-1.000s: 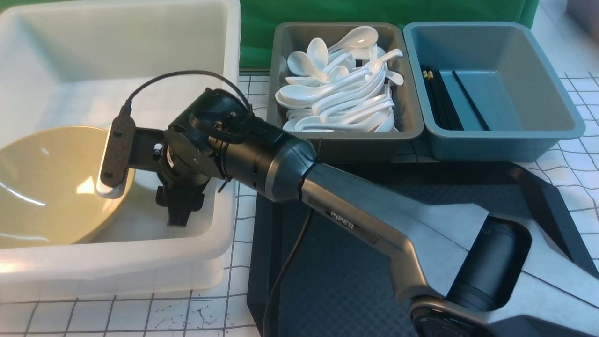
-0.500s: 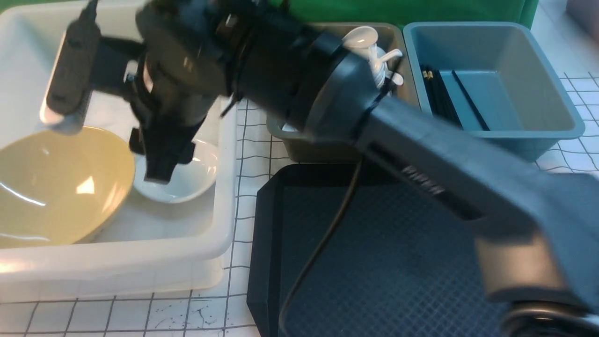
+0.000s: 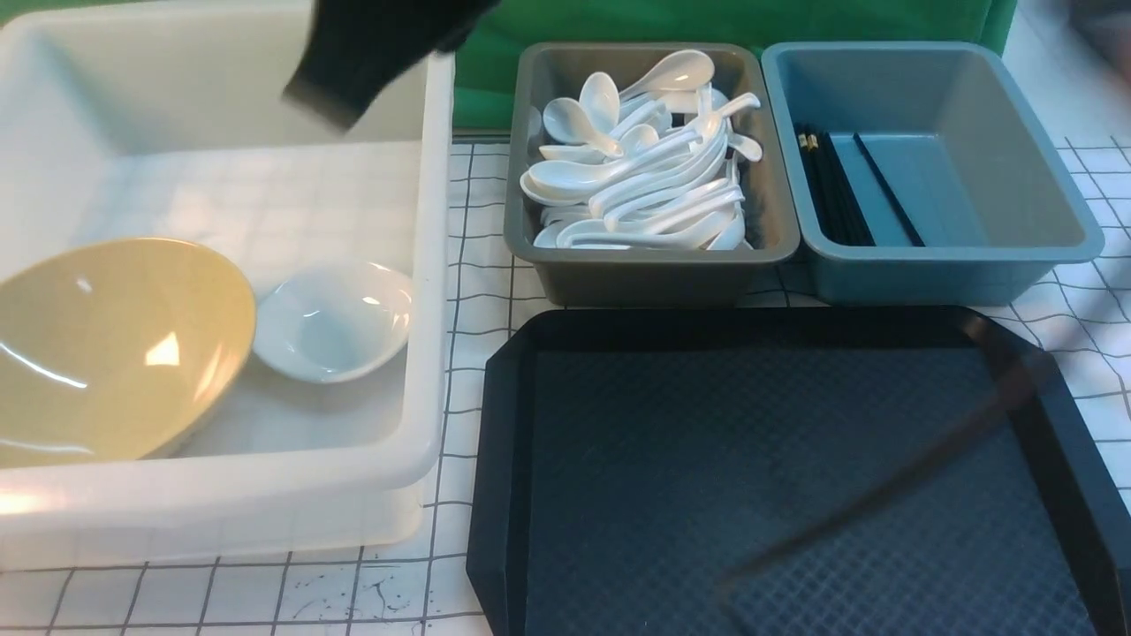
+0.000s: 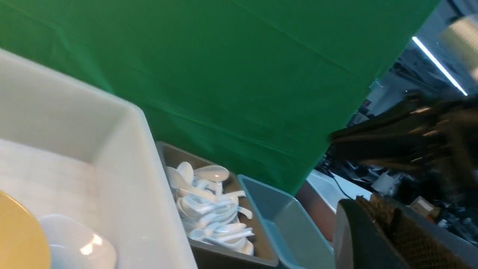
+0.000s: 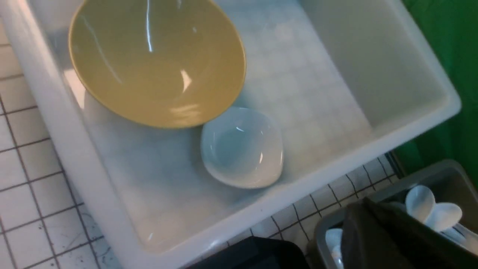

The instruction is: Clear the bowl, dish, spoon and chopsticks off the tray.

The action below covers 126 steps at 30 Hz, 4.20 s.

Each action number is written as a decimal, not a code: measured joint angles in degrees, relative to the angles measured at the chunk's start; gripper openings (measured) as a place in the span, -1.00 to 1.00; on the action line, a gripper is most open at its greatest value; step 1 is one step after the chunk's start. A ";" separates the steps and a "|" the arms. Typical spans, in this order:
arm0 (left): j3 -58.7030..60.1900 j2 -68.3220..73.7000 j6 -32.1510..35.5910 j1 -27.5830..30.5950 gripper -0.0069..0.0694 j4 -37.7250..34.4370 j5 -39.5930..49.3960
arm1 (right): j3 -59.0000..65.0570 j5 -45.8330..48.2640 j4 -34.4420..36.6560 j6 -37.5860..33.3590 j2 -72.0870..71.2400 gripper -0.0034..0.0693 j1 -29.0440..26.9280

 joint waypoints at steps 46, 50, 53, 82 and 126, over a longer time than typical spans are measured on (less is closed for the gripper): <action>21.36 -10.42 0.01 0.00 -0.82 -6.35 -12.35 | 63.21 -0.41 -2.62 21.54 -41.47 -0.76 -0.32; 21.36 -10.42 0.01 0.00 -0.82 -6.35 -12.35 | 68.65 -8.84 -1.98 20.43 -44.42 -0.76 -4.35; 21.36 -10.42 0.01 0.00 -0.82 -6.35 -12.28 | 79.93 -20.04 2.41 17.47 -50.21 -0.76 -13.00; 21.36 -10.42 -0.22 0.00 -0.82 -6.35 -12.13 | 138.46 -50.06 10.50 9.76 -107.86 -0.76 -54.05; 22.75 -10.42 1.60 2.09 -0.82 -6.72 -12.88 | 138.46 -50.14 10.58 9.96 -107.85 -0.69 -54.05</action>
